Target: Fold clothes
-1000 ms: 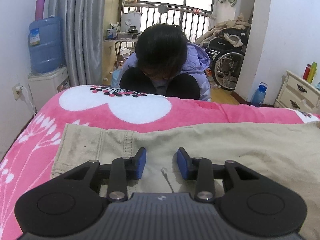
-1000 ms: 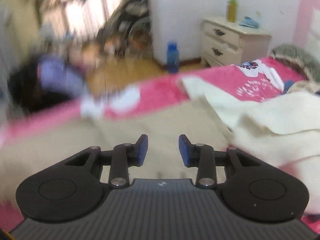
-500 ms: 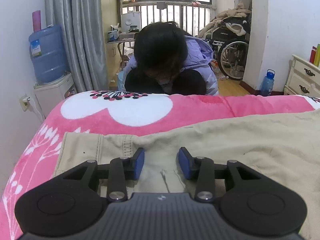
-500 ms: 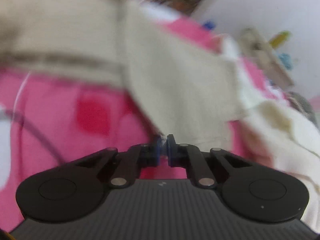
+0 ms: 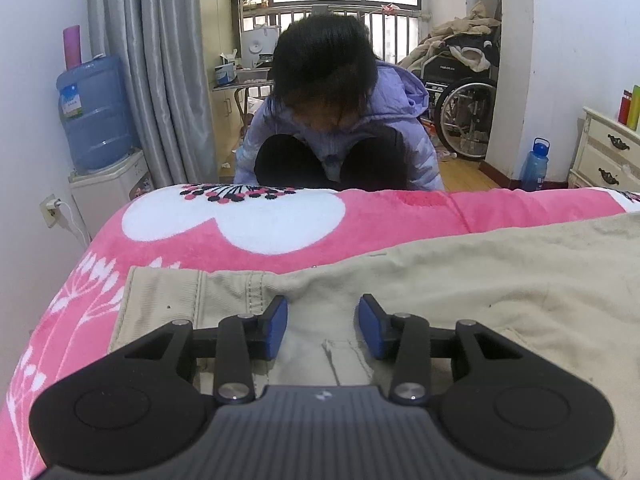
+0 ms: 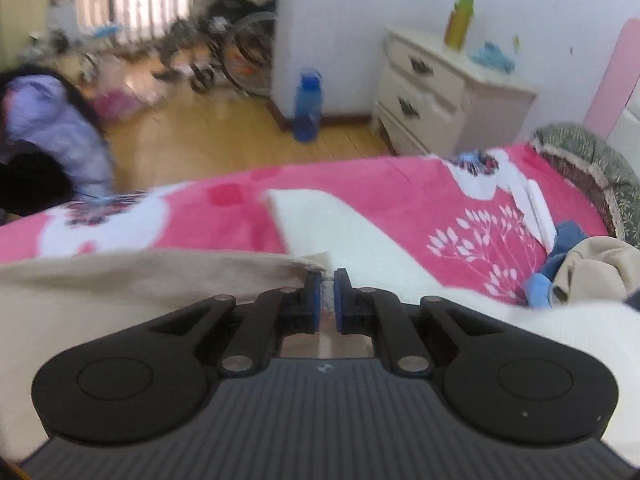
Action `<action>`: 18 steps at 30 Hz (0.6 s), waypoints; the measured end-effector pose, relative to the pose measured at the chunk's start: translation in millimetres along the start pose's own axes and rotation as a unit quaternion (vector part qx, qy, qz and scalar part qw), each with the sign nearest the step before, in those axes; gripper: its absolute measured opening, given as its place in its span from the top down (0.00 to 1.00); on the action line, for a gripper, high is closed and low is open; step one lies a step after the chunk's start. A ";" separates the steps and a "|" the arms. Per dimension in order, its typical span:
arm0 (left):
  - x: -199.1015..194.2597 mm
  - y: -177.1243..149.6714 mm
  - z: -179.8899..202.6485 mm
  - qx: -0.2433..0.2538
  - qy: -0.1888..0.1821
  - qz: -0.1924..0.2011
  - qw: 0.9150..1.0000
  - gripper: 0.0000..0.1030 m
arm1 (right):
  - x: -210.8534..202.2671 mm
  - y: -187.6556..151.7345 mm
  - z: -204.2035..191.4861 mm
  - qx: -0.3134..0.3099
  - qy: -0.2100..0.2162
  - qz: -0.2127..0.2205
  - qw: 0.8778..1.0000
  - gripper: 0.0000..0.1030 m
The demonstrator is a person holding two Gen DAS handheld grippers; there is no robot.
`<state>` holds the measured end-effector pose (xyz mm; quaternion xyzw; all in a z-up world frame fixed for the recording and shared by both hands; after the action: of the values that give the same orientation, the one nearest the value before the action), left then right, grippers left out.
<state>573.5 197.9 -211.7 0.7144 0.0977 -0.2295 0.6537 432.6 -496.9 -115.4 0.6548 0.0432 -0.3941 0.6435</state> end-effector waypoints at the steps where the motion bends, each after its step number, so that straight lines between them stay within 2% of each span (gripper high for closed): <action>1: 0.1 0.0 -0.1 0.000 0.000 0.000 1.000 0.60 | 16.1 0.7 2.1 -0.001 -0.005 -0.011 1.000 0.93; 3: 0.4 -0.1 -0.2 0.000 -0.001 -0.001 1.000 0.60 | 42.0 -1.2 1.2 -0.004 -0.015 -0.030 0.999 0.84; 4: 0.6 0.0 -0.2 0.000 -0.001 -0.002 1.000 0.60 | 49.9 -2.2 1.7 -0.005 -0.028 -0.033 0.999 0.70; 5: 0.7 0.1 -0.3 0.001 -0.001 -0.002 1.000 0.60 | 52.0 -2.5 4.8 -0.002 -0.045 -0.032 0.998 0.60; 7: 0.8 0.1 -0.5 0.000 -0.002 -0.002 1.000 0.60 | 53.7 -2.6 12.1 0.012 -0.075 -0.025 0.997 0.55; 11: 0.9 -0.3 -0.7 -0.002 -0.002 0.000 1.000 0.60 | 29.7 4.1 40.2 0.118 -0.076 0.031 0.990 0.55; 14: 1.2 -1.0 -1.1 -0.004 -0.003 0.001 1.000 0.60 | -22.2 19.5 56.4 0.193 -0.023 0.099 0.976 0.55; 16: 1.7 -1.1 -1.0 -0.003 -0.002 0.002 1.000 0.59 | -79.9 23.0 68.1 0.228 0.009 0.140 0.964 0.55; 18: 1.8 -1.6 -0.8 -0.005 -0.003 0.005 1.000 0.59 | -138.7 22.9 83.3 0.248 0.020 0.172 0.953 0.55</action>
<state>574.4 198.6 -213.9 0.7112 0.0935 -0.2278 0.6584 312.0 -511.3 -6.0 0.7993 -0.1565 -0.2626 0.5174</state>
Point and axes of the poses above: each gripper's, at about its wrist camera, not at the fingertips, and x roughly the way its jaws point, z to its right, y to its top, the point moved 10 cm from there along x, roughly the way its jaws point, and after that the axes turned 11 degrees about z, right-handed, at the moved point
